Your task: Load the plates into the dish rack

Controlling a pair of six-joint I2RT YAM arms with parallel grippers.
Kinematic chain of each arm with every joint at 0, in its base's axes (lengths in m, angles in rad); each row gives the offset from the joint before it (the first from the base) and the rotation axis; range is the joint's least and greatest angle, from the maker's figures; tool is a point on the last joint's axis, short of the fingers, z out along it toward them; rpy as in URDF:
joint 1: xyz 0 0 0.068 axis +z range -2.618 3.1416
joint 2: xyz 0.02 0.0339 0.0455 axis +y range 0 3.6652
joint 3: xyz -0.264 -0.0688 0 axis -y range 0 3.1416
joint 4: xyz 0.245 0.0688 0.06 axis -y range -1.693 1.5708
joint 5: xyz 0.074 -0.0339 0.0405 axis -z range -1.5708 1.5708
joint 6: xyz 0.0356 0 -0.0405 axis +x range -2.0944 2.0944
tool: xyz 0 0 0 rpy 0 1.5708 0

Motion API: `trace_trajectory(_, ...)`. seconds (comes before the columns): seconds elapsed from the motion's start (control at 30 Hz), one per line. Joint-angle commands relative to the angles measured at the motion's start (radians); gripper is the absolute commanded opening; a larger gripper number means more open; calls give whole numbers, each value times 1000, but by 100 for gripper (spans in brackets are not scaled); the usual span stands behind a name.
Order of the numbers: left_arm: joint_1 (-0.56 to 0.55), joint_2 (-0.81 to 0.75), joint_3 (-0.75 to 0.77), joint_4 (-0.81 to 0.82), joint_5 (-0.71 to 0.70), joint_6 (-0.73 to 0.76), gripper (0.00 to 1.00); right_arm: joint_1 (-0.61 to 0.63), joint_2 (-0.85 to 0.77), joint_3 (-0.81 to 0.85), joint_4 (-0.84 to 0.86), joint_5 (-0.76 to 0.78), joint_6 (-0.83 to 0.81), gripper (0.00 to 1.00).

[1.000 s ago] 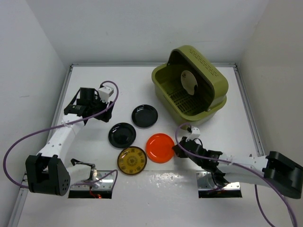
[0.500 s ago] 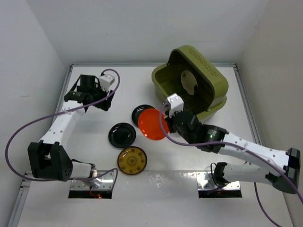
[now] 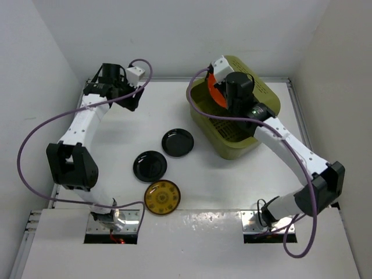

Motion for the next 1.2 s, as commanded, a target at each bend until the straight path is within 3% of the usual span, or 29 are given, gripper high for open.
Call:
trace_trajectory(0.0, 10, 65, 99, -12, 55, -5, 70, -31, 37, 42, 106, -18, -145, 0)
trace_trajectory(0.37, -41, 287, 275, -12, 106, 18, 67, -47, 127, -5, 229, 74, -217, 0)
trace_trajectory(0.63, -61, 401, 432, 6, 173, -66, 67, -63, 242, -48, 347, 142, -249, 0)
trace_trajectory(0.83, -61, 439, 432, 15, 125, -87, 67, -99, 287, -79, 384, 97, -243, 0)
trace_trajectory(1.17, -61, 449, 423, 15, 124, -97, 67, -106, 353, -128, 522, 148, -294, 0)
